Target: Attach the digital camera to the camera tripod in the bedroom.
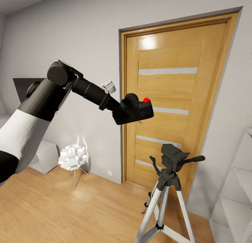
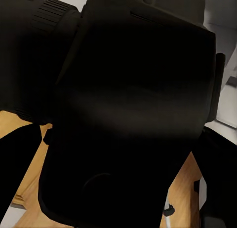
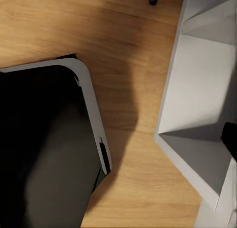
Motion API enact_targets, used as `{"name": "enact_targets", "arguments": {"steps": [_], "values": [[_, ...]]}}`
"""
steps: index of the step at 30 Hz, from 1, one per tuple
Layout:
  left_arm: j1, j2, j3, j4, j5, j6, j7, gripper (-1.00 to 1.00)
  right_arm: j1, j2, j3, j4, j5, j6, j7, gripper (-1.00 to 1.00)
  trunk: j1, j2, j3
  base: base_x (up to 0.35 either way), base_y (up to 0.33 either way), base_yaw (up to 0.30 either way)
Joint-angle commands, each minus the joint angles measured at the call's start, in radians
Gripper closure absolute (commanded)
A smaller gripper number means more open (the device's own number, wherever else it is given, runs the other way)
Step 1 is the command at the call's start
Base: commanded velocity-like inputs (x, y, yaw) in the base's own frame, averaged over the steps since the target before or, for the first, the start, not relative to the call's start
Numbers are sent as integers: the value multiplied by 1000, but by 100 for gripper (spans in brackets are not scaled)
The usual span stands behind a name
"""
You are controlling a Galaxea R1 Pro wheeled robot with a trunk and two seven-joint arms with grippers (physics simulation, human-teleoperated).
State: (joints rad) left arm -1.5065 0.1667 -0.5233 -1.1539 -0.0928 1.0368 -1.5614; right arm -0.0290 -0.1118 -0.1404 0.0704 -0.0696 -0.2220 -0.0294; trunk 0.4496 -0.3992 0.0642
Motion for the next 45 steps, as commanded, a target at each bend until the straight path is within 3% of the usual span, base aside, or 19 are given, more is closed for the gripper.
{"name": "enact_targets", "arguments": {"steps": [1, 20, 45], "values": [[-1, 1, 0, 0, -10, 10, -9, 100, -2, 0, -2, 5, -7, -8, 2, -100, 0, -1, 0, 0, -92, 0], [0, 34, 0, 3, -10, 10, -9, 100, -2, 0, -2, 5, -7, -8, 2, -100, 0, -1, 0, 0, -17, 0], [-1, 35, 11, 2, -10, 10, -9, 100, -2, 0, -2, 5, -7, -8, 2, -100, 0, -1, 0, 18, -61, 0]]}}
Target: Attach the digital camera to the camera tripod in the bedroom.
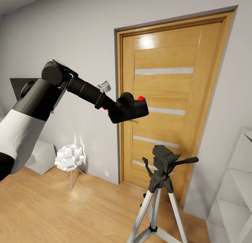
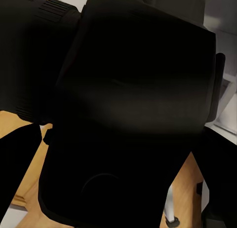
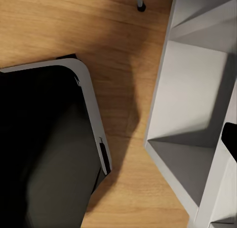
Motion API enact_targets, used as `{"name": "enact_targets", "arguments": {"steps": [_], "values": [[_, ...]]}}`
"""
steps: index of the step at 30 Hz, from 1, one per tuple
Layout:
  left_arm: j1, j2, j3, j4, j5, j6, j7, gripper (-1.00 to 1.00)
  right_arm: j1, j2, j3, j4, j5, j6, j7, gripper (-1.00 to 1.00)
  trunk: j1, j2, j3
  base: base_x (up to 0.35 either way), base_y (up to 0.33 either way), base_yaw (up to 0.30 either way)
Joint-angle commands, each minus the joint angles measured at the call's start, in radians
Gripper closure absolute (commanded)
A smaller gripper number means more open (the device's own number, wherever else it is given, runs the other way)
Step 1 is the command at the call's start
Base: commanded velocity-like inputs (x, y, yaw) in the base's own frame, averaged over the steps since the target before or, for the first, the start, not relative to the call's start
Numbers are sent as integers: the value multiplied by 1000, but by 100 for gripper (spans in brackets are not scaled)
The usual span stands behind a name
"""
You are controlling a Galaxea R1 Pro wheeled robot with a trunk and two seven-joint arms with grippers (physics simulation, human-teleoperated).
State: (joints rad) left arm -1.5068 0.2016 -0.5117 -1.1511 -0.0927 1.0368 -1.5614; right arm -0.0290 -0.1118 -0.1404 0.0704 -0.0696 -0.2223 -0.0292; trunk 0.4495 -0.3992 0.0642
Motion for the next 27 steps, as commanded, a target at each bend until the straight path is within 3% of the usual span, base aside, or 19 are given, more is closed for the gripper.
{"name": "enact_targets", "arguments": {"steps": [1, 27], "values": [[0, 0, 0, -1, -10, 10, -9, 100, -2, 0, -2, 5, -7, -8, 2, -100, 0, -1, 0, 63, -59, 0], [0, 1, 2, 1, -10, 10, -9, 100, -2, 0, -2, 5, -7, -9, 2, -100, 0, -1, 0, 39, -27, 17]]}}
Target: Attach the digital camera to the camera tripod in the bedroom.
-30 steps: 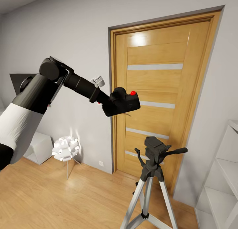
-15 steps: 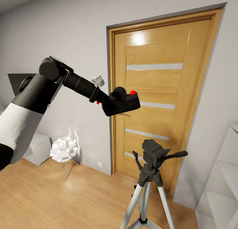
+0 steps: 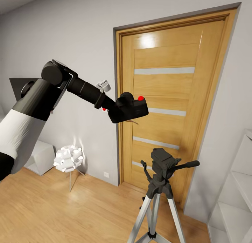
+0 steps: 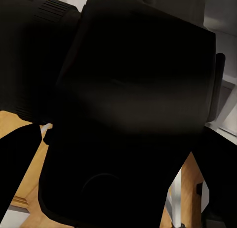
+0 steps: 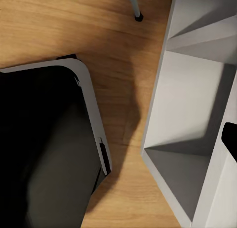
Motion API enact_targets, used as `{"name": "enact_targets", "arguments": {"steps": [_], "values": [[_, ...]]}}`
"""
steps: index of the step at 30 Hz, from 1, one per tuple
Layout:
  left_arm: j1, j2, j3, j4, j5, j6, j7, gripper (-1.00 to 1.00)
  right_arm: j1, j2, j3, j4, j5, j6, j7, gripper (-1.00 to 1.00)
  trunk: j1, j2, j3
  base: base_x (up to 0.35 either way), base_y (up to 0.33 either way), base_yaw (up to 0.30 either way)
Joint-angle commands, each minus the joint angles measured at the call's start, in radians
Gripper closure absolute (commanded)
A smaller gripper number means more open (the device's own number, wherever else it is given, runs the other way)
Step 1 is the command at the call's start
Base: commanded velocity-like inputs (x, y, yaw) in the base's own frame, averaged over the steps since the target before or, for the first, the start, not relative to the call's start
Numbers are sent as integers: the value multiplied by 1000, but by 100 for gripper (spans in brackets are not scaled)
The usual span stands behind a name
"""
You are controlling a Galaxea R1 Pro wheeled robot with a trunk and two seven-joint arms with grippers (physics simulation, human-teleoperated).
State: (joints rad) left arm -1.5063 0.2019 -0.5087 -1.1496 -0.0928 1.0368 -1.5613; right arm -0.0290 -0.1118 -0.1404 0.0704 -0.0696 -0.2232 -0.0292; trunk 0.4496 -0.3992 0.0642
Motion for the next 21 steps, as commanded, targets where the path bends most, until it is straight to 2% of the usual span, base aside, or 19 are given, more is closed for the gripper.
{"name": "enact_targets", "arguments": {"steps": [1, 5, 10, 21], "values": [[-1, 1, -1, -1, -10, 10, -9, 100, -2, 0, -2, 5, -7, -8, 2, -100, 0, -1, 0, 0, 0, 2], [0, 2, -1, -1, -10, 10, -9, 100, -2, 0, -2, 5, -7, -8, 2, -100, 0, -1, 0, 0, 0, 7], [-1, 2, -1, -2, -10, 10, -9, 100, -2, 0, -2, 5, -7, -8, 2, -100, 0, -1, 0, 0, -48, 155], [0, 2, -1, -3, -10, 10, -9, 100, -2, 0, -3, 5, -7, -7, 2, -100, 0, -1, 0, 0, -210, 34]]}}
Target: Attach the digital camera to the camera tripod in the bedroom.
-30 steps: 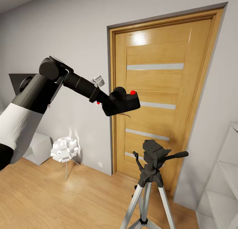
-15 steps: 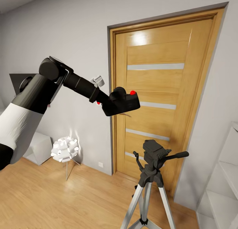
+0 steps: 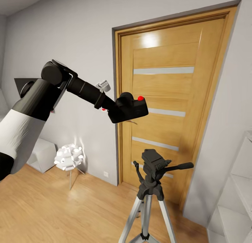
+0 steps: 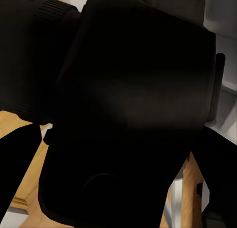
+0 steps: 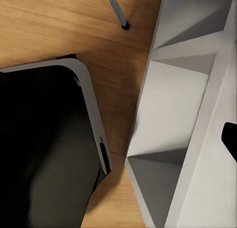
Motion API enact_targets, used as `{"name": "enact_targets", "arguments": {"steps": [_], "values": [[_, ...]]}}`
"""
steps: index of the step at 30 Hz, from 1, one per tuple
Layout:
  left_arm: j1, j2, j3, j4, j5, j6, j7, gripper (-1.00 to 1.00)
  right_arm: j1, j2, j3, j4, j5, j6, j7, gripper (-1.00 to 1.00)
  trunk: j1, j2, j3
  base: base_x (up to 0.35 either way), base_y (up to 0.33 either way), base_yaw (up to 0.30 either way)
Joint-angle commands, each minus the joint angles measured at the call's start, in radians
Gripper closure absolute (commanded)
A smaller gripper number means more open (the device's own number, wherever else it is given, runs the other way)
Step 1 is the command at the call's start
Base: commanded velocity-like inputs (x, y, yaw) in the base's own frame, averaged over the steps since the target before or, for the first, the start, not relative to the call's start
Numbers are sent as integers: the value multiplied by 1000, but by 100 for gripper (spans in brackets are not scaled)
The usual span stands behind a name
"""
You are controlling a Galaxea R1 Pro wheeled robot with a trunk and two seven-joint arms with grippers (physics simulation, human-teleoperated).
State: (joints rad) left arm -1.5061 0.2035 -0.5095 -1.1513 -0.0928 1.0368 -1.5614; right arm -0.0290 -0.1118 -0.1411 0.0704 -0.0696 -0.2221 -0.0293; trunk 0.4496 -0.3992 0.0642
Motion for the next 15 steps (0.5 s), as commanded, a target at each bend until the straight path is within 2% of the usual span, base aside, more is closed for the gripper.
{"name": "enact_targets", "arguments": {"steps": [1, 10, 15], "values": [[-1, 1, -1, -1, -10, 10, -9, 100, -2, 0, -2, 5, -7, -8, 2, -100, 0, -1, 0, 0, -69, 6], [0, 2, 0, 0, -10, 10, -9, 100, -2, 0, -3, 5, -7, -9, 2, -100, 0, -1, 0, -7, -17, 1], [-1, 9, 0, 0, -10, 10, -9, 100, -2, 0, -3, 5, -7, -9, 2, -100, 0, -1, 0, -157, -22, 0]]}}
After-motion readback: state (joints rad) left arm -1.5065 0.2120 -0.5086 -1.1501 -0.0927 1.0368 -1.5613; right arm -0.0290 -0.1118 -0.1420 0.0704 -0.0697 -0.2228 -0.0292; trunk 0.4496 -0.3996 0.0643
